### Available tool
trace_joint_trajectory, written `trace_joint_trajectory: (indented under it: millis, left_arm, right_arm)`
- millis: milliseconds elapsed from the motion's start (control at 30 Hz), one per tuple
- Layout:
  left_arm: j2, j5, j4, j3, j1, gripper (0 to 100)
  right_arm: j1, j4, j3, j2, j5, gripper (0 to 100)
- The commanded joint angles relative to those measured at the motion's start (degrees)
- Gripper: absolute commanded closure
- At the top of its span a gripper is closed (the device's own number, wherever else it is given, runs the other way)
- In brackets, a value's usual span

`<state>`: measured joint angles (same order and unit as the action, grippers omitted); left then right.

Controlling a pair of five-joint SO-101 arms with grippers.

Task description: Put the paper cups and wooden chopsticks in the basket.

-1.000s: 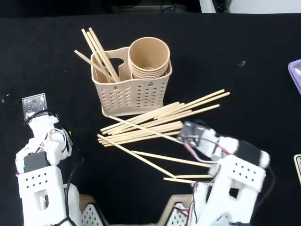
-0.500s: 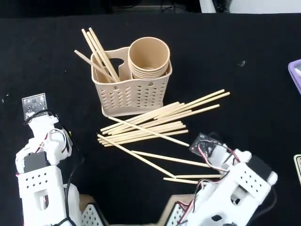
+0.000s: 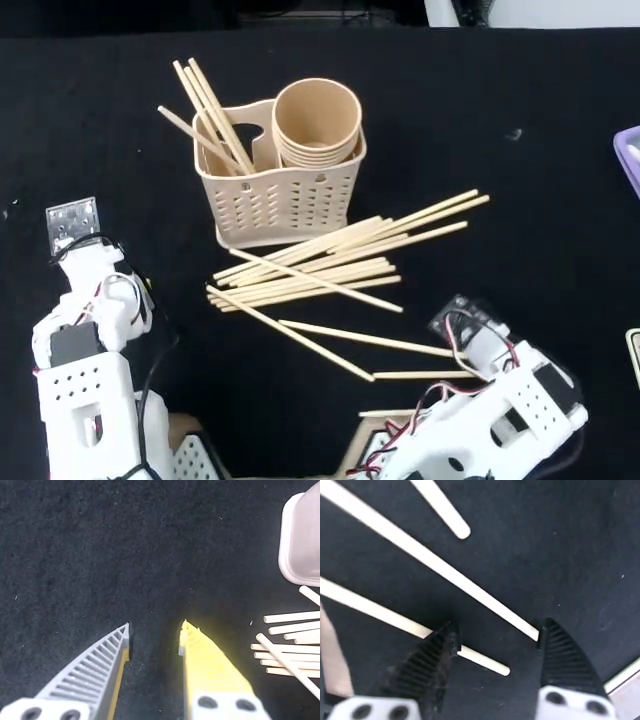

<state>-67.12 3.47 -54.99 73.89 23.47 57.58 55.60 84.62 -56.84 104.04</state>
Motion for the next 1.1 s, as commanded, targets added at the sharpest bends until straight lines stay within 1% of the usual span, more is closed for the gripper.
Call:
trace_joint_trajectory:
  millis: [0, 100, 267, 333, 400, 500, 700, 800, 933, 1067]
  left_arm:
    - [-0.53, -0.62, 1.14, -0.22, 0.48, 83]
    - [-0.53, -0.62, 1.14, -0.22, 0.40, 83]
    - [-0.53, -0.62, 1.14, -0.22, 0.40, 83]
    - [-0.53, -0.62, 1.14, -0.22, 0.40, 83]
    - [-0.53, -0.62, 1.14, -0.04, 0.40, 83]
    - [-0.53, -0.44, 1.23, 0.31, 0.40, 83]
    - [-0.53, -0.44, 1.41, 0.31, 0.22, 83]
    - [-0.53, -0.44, 3.25, 1.19, 0.40, 83]
    - [-0.53, -0.44, 3.16, 1.19, 0.13, 83]
    - [-0.53, -0.44, 3.16, 1.19, 0.13, 83]
  right_arm:
    - [1.32, -0.35, -3.47, -0.57, 4.04, 75.0]
    - [1.23, 3.96, -8.75, -0.57, 3.87, 75.0]
    - [2.81, 22.95, -19.65, -0.57, 4.22, 75.0]
    - [3.25, 25.32, -21.05, -0.57, 4.31, 75.0]
    - [3.52, 23.03, -19.47, -0.57, 4.75, 75.0]
    - [6.33, 16.97, -14.55, -0.57, 6.77, 75.0]
    - [12.75, 2.37, -3.38, -0.57, 10.11, 75.0]
    - [14.86, -5.10, 1.19, -0.57, 11.52, 74.9]
    - [14.68, -11.16, 3.38, -0.57, 9.49, 75.0]
    - [11.52, -11.69, 3.30, -0.66, 5.36, 75.0]
